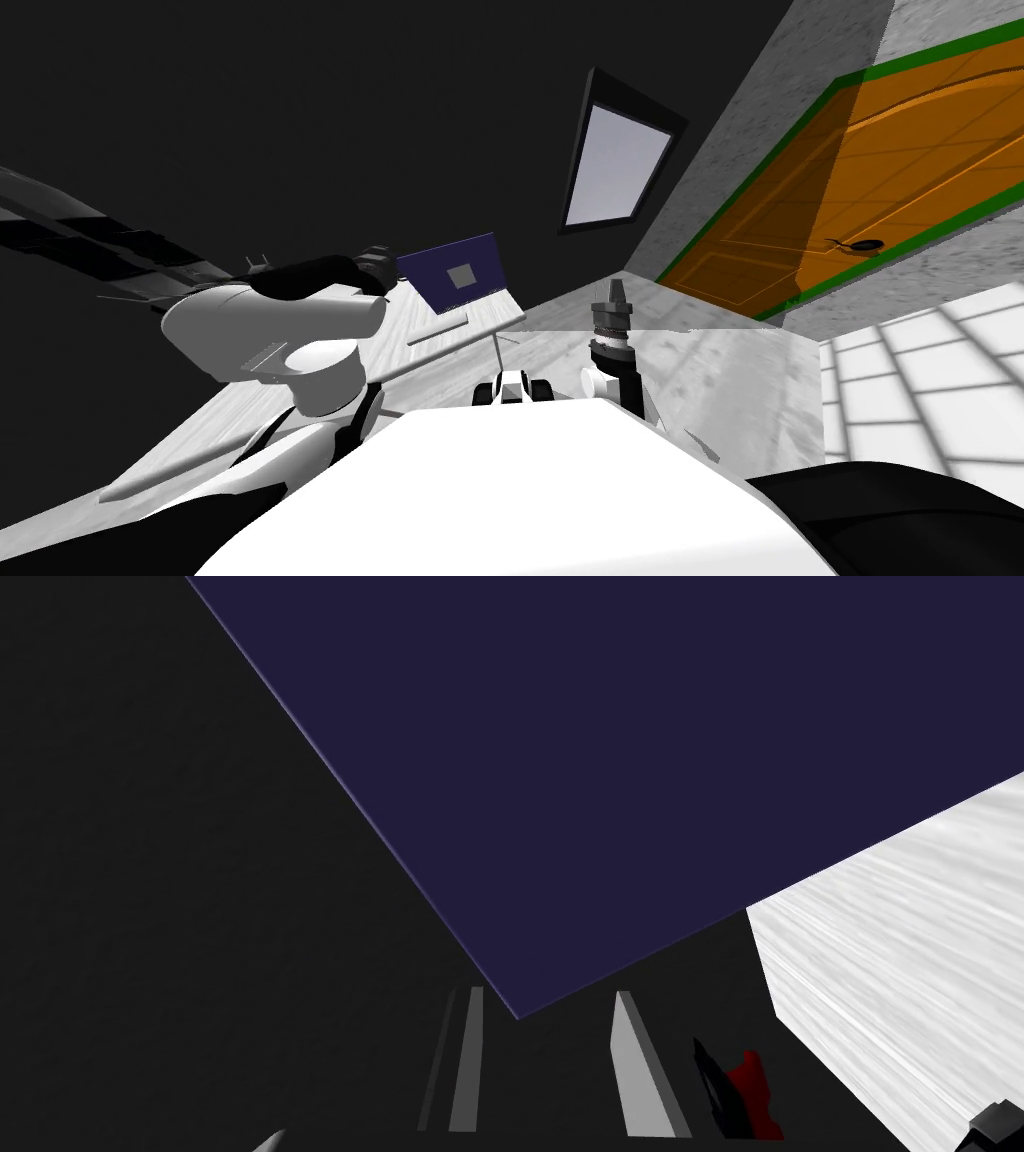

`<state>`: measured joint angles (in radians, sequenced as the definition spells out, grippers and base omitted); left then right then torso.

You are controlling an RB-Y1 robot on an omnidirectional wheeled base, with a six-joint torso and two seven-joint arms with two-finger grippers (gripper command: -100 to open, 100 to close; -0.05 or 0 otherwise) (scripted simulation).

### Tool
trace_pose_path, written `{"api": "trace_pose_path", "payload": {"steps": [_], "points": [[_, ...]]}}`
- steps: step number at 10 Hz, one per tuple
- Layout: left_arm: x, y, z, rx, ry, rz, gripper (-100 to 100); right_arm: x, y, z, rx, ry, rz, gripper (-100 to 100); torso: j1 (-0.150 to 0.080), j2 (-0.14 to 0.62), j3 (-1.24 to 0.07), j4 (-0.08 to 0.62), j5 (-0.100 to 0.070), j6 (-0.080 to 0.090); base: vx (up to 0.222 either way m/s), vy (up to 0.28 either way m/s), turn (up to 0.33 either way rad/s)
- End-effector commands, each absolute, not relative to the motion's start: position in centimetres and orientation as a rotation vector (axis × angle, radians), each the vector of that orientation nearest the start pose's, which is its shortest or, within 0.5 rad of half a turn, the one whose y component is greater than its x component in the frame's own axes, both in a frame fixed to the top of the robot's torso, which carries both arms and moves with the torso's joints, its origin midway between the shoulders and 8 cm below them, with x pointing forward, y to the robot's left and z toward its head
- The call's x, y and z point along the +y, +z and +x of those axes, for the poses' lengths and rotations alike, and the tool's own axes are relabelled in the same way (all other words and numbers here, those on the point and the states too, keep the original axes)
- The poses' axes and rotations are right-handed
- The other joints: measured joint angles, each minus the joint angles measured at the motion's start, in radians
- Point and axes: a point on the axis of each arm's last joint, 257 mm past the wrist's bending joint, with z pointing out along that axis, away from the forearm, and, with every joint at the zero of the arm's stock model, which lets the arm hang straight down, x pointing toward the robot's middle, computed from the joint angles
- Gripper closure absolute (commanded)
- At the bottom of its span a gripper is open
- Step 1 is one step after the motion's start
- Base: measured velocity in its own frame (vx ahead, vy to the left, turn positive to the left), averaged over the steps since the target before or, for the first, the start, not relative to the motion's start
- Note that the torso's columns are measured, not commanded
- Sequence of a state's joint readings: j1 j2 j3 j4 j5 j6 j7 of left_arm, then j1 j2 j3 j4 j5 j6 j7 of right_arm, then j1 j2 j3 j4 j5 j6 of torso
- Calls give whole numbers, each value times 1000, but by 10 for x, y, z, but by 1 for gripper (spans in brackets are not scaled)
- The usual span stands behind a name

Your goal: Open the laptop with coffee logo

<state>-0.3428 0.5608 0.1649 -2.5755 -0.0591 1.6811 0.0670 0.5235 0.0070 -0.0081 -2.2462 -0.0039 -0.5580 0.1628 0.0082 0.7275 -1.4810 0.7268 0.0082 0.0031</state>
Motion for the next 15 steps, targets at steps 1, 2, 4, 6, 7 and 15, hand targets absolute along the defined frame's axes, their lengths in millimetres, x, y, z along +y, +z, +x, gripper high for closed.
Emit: {"api": "trace_pose_path", "payload": {"steps": [1, 2, 4, 6, 7, 15], "points": [[367, 37, 433, 1301, -500, -1289, 100, -286, 13, 338, 640, 1137, 600, 0, 0, -1, 0, 0, 0, -2, 0, 33, -15], [368, 33, 431, 1308, -489, -1304, 100, -286, 13, 338, 640, 1137, 600, 0, 1, -1, 0, -1, 2, -5, 5, 0, 25], [367, 48, 434, 1281, -510, -1277, 100, -286, 13, 338, 640, 1137, 600, 0, 2, -2, -1, -1, 2, -4, 2, -8, 9], [373, 40, 443, 1329, -483, -1326, 100, -286, 13, 338, 640, 1137, 600, 0, 2, -1, -1, 1, 0, -3, 24, -3, -2], [375, 37, 444, 1333, -476, -1335, 100, -286, 13, 338, 640, 1137, 600, 0, 2, -3, -3, 0, 0, -3, 31, 6, 2], [389, 3, 459, 1490, -402, -1487, 100, -286, 13, 338, 640, 1137, 600, 0, -1, 3, 2, 0, 1, -4, 29, 5, -5]]}}
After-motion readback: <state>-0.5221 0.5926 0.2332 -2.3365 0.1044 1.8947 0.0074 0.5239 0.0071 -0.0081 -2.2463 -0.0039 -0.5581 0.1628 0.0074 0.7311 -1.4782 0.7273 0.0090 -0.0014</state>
